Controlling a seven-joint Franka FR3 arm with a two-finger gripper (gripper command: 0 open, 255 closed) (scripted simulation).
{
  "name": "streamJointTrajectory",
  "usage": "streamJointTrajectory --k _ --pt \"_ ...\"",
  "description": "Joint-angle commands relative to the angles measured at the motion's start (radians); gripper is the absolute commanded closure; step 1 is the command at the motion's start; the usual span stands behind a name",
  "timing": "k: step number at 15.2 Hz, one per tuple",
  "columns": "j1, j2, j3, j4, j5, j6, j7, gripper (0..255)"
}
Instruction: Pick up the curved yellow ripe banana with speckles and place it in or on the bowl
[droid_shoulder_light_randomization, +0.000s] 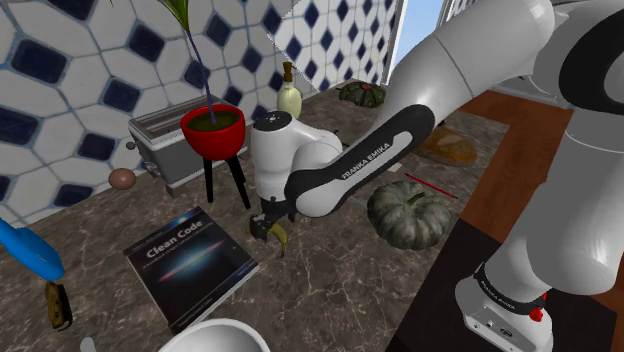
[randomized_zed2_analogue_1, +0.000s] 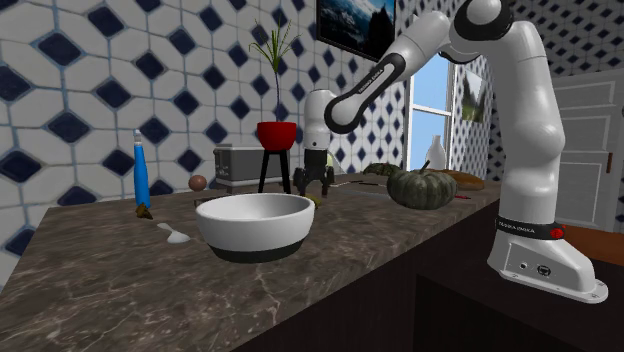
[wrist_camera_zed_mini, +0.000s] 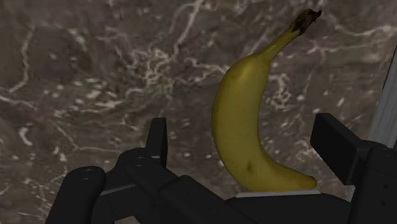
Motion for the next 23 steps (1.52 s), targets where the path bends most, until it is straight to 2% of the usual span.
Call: streamJointTrajectory --k 1,9,10,19,23 --pt "0.005 0.028 -0.007 -0.002 -0.019 0.027 0.013 0" --pt "0.005 0.028 -0.008 -0.002 -0.019 0.027 0.012 0" --pt "0.005 0.028 -0.008 -0.002 -0.019 0.027 0.012 255" --pt "0.005 0.028 -0.008 -0.002 -0.019 0.027 0.012 255" --pt "-0.003 -0.01 0.003 0.01 0.009 -0.018 -0.008 255"
